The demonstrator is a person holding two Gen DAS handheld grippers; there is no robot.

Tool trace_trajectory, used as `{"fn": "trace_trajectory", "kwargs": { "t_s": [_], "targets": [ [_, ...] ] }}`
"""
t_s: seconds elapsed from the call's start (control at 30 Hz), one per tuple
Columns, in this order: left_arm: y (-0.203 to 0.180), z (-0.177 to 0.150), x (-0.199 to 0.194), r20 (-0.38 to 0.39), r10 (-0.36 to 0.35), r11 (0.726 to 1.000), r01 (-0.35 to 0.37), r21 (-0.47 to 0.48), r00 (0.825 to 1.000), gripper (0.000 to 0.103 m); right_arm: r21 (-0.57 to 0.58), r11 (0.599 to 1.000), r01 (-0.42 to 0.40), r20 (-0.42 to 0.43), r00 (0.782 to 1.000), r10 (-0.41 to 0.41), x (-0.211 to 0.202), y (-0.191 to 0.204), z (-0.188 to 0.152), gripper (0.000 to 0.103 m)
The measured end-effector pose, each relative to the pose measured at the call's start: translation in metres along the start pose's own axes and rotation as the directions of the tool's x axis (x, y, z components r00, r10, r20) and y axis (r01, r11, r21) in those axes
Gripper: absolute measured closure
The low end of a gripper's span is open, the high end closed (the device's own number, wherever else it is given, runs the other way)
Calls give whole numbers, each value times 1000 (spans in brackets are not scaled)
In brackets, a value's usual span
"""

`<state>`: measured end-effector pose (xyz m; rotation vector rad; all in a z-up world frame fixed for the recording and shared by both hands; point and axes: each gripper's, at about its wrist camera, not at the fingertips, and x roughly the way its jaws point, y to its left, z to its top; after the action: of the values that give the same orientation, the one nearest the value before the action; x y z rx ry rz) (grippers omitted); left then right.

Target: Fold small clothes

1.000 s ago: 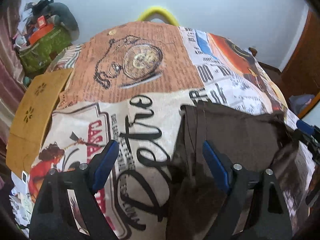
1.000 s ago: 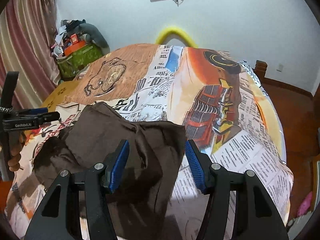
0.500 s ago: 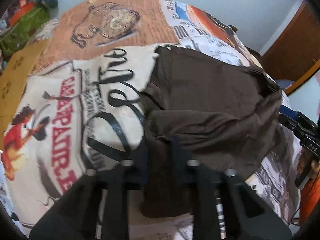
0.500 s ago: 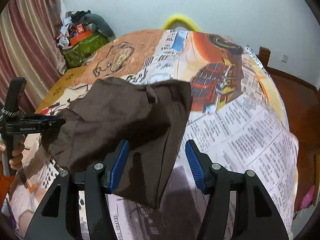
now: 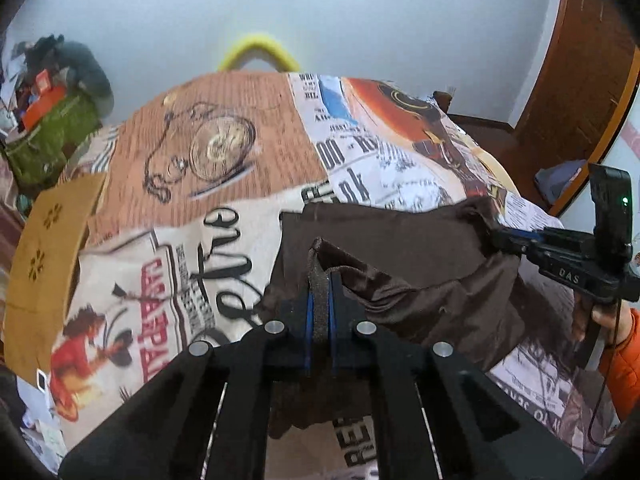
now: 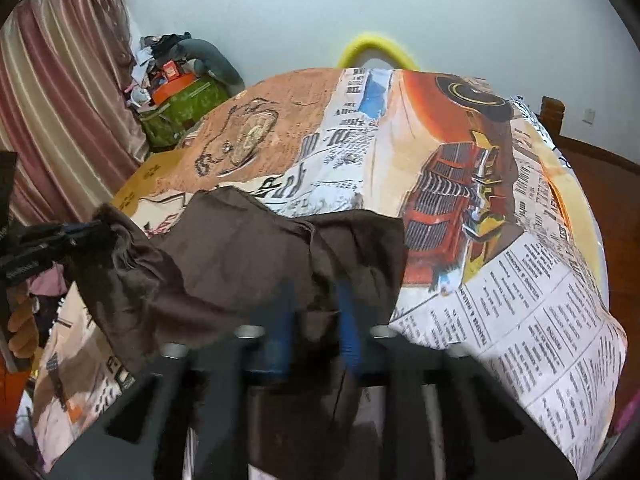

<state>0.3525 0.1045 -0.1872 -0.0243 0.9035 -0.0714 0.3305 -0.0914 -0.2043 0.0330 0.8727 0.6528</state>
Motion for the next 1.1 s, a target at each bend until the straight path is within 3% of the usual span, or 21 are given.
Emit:
{"fn": "trace_trajectory", "kwargs": {
  "t_s": [0.27, 0.37, 0.47, 0.63, 0.7, 0.73, 0.77, 0.8, 0.83, 1.0, 1.1],
  "targets": [
    [4, 17, 25, 30, 35, 999, -34, -12, 999, 97, -24, 1000, 15, 44, 999, -14, -20, -3, 9, 96],
    [14, 17, 53, -24, 70, 997, -71, -35, 997, 97, -15, 998, 60, 20, 998, -60, -11, -10, 15, 96],
    [27, 12, 81, -98, 60, 993, -70, -93, 993, 97, 16, 994, 113, -22, 993, -112, 6, -21, 15, 96],
    [26, 6, 87, -126, 75, 994, -85, -75, 989, 92, 66, 994, 92, -14, 996, -91, 0, -26, 12, 94],
    [26, 8, 76, -115, 83, 994, -91, -63, 990, 84, 57, 994, 98, 2, 995, -98, -8, -22, 14, 85],
    [27, 9, 68, -99, 76, 994, -83, -69, 992, 72, 51, 994, 98, 10, 995, -98, -12, -20, 15, 81],
    [28, 10, 61, -86, 73, 994, -79, -73, 994, 65, 45, 994, 95, 19, 995, -96, -18, -17, 16, 70],
    [30, 11, 52, -65, 74, 994, -79, -77, 995, 49, 42, 995, 93, 28, 995, -94, -22, -14, 16, 59],
    [31, 12, 46, -47, 76, 994, -80, -78, 996, 41, 37, 995, 91, 41, 995, -93, -27, -11, 15, 54],
    [41, 7, 21, -24, 62, 994, -64, -86, 998, 26, 16, 997, 81, 63, 995, -81, -43, 5, 6, 24],
    [48, -7, 25, -74, 23, 994, -31, -109, 997, 25, 20, 997, 75, 38, 996, -76, -38, 9, -6, 21]
  ]
}}
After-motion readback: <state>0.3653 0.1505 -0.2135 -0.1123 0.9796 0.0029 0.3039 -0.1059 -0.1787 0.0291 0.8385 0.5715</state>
